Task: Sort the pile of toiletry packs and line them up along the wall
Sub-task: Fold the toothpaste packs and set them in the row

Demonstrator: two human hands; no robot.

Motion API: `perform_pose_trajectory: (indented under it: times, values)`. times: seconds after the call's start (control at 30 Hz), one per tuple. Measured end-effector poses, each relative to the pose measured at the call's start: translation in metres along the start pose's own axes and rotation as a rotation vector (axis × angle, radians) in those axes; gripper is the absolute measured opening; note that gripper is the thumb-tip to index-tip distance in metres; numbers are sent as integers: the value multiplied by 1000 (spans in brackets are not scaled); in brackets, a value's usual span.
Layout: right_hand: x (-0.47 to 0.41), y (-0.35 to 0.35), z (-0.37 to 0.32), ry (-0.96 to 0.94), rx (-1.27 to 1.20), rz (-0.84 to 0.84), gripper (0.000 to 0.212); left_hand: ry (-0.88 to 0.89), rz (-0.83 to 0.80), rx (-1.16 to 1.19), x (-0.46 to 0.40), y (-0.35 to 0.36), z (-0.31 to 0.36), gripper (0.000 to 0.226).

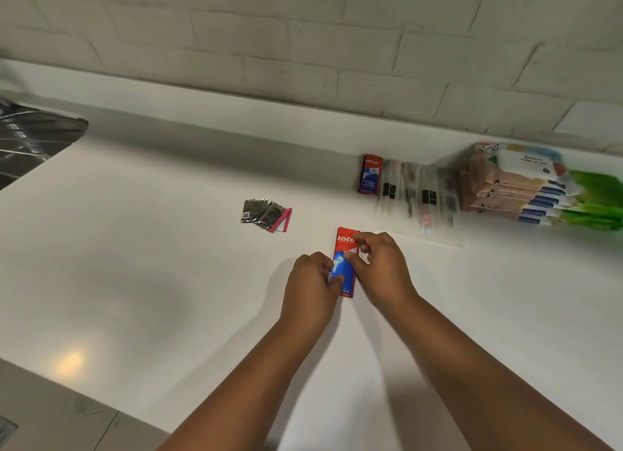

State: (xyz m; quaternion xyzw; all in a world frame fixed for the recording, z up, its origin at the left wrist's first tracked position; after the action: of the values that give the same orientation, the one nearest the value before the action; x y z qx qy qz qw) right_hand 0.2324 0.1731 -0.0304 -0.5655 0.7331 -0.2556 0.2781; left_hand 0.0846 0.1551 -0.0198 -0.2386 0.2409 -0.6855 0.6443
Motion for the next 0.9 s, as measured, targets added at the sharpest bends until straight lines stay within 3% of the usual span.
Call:
perform_pose_trajectory:
  times: [0.2, 0.33, 0.43, 0.7, 0.9]
  values:
    - [1, -3, 5, -104, 158, 45, 35, 308, -108, -191, 0, 7, 14, 45]
    - [3, -4, 7, -165, 276, 64, 36, 373, -161, -291, 2, 14, 17, 41]
    - [3, -4, 11, -189, 304, 74, 34, 383, -154, -318, 2, 15, 16, 35]
    - [-20, -27, 24, -210, 405, 141, 43, 328, -169, -362, -1, 19, 10, 47]
    - [-58, -35, 41, -153, 587, 64, 51, 310, -160, -389, -18, 26, 7, 47]
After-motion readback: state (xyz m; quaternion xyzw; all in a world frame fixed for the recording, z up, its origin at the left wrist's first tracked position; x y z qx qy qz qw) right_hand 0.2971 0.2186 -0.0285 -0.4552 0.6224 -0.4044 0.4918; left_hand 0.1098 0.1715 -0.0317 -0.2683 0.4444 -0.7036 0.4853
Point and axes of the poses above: each hand's wrist, its own x-axis away from the middle knuckle, its own y-axis out of the palm, z = x × y, the point moved 5 cm from there along -x, towards the middle knuckle, and after that the axes turned 2 degrees about -y, right-handed, at the moved point
